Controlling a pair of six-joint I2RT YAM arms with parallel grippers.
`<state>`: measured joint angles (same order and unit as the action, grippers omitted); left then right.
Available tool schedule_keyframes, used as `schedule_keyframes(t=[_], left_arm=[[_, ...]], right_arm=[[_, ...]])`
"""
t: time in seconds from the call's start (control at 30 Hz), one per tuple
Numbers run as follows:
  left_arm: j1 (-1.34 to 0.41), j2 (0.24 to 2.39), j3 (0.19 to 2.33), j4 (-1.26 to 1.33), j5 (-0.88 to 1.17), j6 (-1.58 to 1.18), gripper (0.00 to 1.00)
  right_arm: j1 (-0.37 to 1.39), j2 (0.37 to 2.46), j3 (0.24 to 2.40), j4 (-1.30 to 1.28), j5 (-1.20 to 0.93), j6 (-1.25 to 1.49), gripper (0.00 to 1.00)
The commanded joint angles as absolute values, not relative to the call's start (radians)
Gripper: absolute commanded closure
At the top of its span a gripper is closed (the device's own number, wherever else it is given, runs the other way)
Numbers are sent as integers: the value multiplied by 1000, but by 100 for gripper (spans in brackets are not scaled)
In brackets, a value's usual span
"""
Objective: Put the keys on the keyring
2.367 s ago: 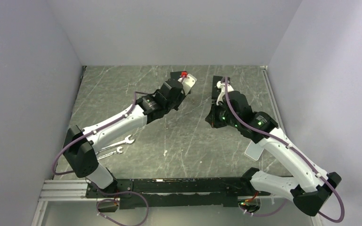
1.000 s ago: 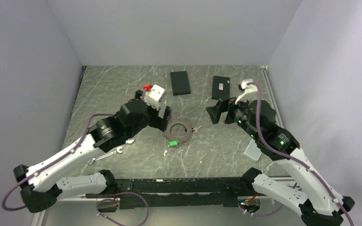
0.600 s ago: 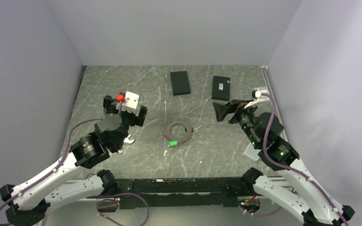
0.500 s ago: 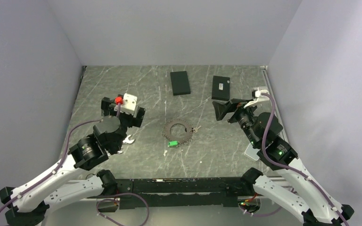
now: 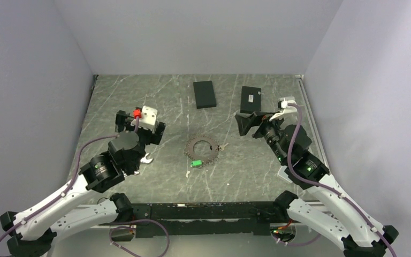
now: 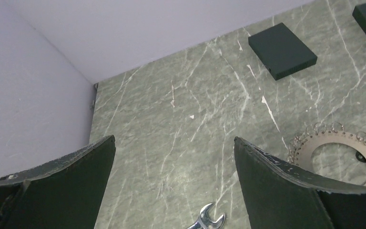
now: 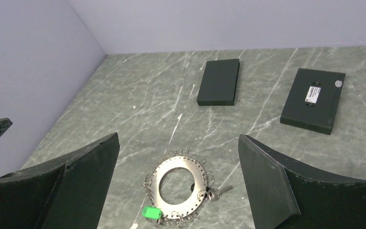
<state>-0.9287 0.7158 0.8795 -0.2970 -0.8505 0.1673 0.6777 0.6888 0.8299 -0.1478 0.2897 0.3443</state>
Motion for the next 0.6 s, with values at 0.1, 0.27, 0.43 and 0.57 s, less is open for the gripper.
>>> schedule_keyframes(t=[0.1,0.27,0.43,0.57], left_arm=[[-919,701,887,-283,-834,173,1],[-908,720,894,-305,-830,159,1],[-901,732,896,-312,-819,154,1],[-900,736,895,-316,-818,153,1]], right_arm=[[676,713,858,-124,309,382,0],[676,726,850,-117,305,378,0],[676,738,845,-117,280,382,0],[676,740,834,-106,269,375,0]])
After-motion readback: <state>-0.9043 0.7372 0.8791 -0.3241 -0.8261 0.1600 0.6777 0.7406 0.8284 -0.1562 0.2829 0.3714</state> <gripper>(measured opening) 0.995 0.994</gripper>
